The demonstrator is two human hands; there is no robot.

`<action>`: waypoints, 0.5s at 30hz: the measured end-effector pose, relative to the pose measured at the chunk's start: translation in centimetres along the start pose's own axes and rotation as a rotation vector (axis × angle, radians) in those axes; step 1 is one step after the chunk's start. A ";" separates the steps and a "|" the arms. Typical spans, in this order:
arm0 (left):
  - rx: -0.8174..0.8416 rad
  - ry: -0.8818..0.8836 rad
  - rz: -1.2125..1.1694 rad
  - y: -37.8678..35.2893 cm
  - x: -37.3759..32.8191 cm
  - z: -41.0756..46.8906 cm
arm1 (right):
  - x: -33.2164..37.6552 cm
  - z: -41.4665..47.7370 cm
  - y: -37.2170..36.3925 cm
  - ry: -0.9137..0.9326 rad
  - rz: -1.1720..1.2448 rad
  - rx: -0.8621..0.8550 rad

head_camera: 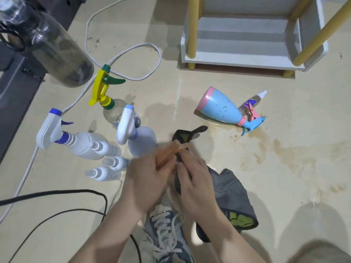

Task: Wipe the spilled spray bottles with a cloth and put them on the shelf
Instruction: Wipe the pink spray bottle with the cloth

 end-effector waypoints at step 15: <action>-0.098 0.066 -0.399 0.9 4.0 -3.3 | 0.6 1.8 -2.9 0.116 -0.019 0.229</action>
Point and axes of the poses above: each hand's wrist, its own z-axis towards the middle knuckle, its own y-axis out of the back of the hand, x = y × z, the point moved 9 cm from there along z, towards the middle knuckle, and after that the axes turned 6 degrees about -y, right-handed, at the moved point
